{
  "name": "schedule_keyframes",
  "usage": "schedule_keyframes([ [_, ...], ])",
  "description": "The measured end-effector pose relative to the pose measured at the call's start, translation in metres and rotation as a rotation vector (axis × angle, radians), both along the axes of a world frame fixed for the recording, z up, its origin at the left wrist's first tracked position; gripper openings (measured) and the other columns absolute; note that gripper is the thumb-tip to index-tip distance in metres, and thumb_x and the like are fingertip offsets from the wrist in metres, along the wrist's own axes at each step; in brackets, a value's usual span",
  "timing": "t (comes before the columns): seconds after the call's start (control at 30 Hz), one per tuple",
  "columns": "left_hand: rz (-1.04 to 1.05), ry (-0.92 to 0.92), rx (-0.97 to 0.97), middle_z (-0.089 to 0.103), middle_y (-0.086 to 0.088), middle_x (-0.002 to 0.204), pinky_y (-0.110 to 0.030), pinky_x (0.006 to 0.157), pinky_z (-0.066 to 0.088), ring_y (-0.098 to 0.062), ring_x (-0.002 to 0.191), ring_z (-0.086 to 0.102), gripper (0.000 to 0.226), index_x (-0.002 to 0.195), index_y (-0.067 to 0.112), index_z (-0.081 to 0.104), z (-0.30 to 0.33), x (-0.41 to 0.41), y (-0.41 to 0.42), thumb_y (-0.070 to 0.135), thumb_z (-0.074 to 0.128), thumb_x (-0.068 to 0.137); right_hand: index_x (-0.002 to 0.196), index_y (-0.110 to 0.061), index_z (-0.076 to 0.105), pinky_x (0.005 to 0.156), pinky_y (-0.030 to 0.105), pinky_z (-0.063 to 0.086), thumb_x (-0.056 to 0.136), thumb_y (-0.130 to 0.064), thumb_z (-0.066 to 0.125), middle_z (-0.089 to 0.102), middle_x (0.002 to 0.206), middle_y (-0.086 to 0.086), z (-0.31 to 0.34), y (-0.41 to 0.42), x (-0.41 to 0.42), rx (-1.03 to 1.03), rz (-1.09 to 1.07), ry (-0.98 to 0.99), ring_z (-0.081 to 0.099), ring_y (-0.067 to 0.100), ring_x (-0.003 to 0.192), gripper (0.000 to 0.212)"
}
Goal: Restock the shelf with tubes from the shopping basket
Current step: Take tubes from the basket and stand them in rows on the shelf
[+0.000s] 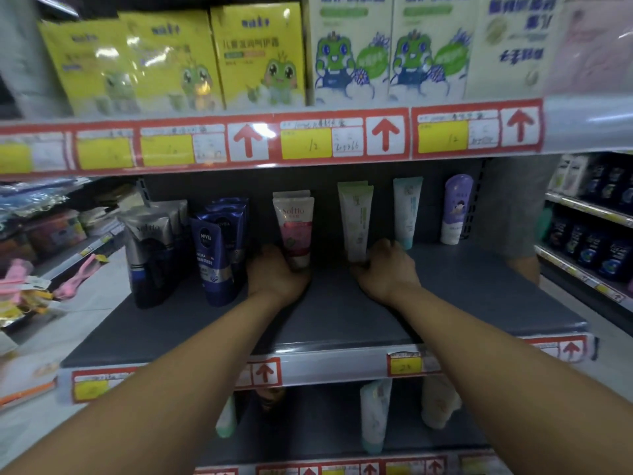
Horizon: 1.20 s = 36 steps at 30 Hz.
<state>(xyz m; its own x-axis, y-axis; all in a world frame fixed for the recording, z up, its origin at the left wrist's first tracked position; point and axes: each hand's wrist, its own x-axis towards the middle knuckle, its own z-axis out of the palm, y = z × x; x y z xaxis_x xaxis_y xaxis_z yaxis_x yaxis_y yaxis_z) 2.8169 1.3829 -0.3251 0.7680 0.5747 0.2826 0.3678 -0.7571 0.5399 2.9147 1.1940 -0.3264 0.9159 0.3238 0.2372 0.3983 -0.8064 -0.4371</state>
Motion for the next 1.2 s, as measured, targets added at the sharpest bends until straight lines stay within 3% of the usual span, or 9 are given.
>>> schedule_keyframes([
  [0.1,-0.063,-0.006,0.02,0.067,-0.014,0.127,-0.042,0.1,0.053,-0.035,0.119,0.064,0.061,0.128,0.012,0.061,0.006,-0.026,-0.012,0.044,0.081,0.08,0.142,-0.01,0.049,0.098,0.036,0.047,0.091,-0.053,0.059,0.051,0.137,0.013,0.007,-0.006,-0.031,-0.007,0.102,0.047,0.053,0.034,0.125,0.068],
  [0.17,-0.103,-0.021,0.064,0.068,-0.011,0.126,-0.04,0.098,0.055,-0.032,0.117,0.065,0.059,0.127,0.013,0.063,0.01,-0.046,-0.022,0.039,0.083,0.078,0.135,-0.016,0.056,0.096,0.036,0.052,0.081,-0.064,0.053,0.059,0.13,0.009,0.007,-0.012,-0.045,0.042,0.145,0.053,0.059,0.031,0.12,0.072],
  [0.3,-0.198,0.012,0.117,0.065,-0.008,0.118,-0.04,0.087,0.056,-0.027,0.107,0.063,0.037,0.119,0.015,0.062,0.021,-0.083,-0.041,0.03,0.073,0.086,0.123,-0.011,0.06,0.085,0.037,0.05,0.096,-0.043,0.059,0.063,0.12,0.014,0.022,-0.034,-0.08,0.097,0.139,-0.043,0.061,0.034,0.11,0.042],
  [0.4,-0.237,-0.024,0.195,0.064,-0.008,0.109,-0.038,0.08,0.054,-0.028,0.103,0.06,0.022,0.108,0.017,0.061,0.029,-0.109,-0.053,0.027,0.066,0.088,0.118,-0.008,0.059,0.088,0.041,0.049,0.098,-0.039,0.057,0.06,0.117,0.017,0.026,-0.052,-0.105,0.017,0.156,-0.146,0.057,0.037,0.11,0.037],
  [0.6,-0.241,-0.112,0.257,0.063,-0.003,0.102,-0.037,0.079,0.047,-0.025,0.098,0.057,0.019,0.103,0.021,0.063,0.019,-0.154,-0.076,0.03,0.063,0.087,0.113,-0.011,0.064,0.09,0.041,0.048,0.093,-0.031,0.059,0.061,0.109,0.008,0.011,-0.077,-0.154,0.026,0.189,-0.352,0.057,0.029,0.103,0.028],
  [0.9,-0.295,-0.139,0.401,0.065,0.0,0.098,-0.038,0.08,0.047,-0.024,0.096,0.056,0.019,0.099,0.021,0.064,-0.045,-0.214,-0.088,0.028,0.062,0.082,0.101,-0.013,0.064,0.083,0.034,0.049,0.086,-0.019,0.065,0.058,0.096,0.002,-0.053,-0.072,-0.217,0.11,0.291,-0.457,0.055,0.019,0.092,0.016],
  [1.03,-0.3,-0.085,0.321,0.066,0.003,0.106,-0.033,0.078,0.047,-0.019,0.103,0.057,0.022,0.107,0.021,0.065,-0.089,-0.236,-0.09,0.027,0.065,0.085,0.103,-0.014,0.065,0.082,0.035,0.049,0.087,-0.023,0.063,0.059,0.097,0.001,-0.101,-0.069,-0.235,0.046,0.372,-0.407,0.056,0.02,0.092,0.018],
  [1.2,-0.284,0.103,0.138,0.063,0.002,0.107,-0.037,0.081,0.052,-0.022,0.102,0.061,0.023,0.107,0.024,0.062,-0.162,-0.256,-0.093,0.03,0.061,0.085,0.099,-0.015,0.061,0.075,0.039,0.05,0.085,-0.021,0.06,0.058,0.092,0.004,-0.174,-0.078,-0.254,-0.053,0.449,-0.249,0.057,0.024,0.085,0.015],
])
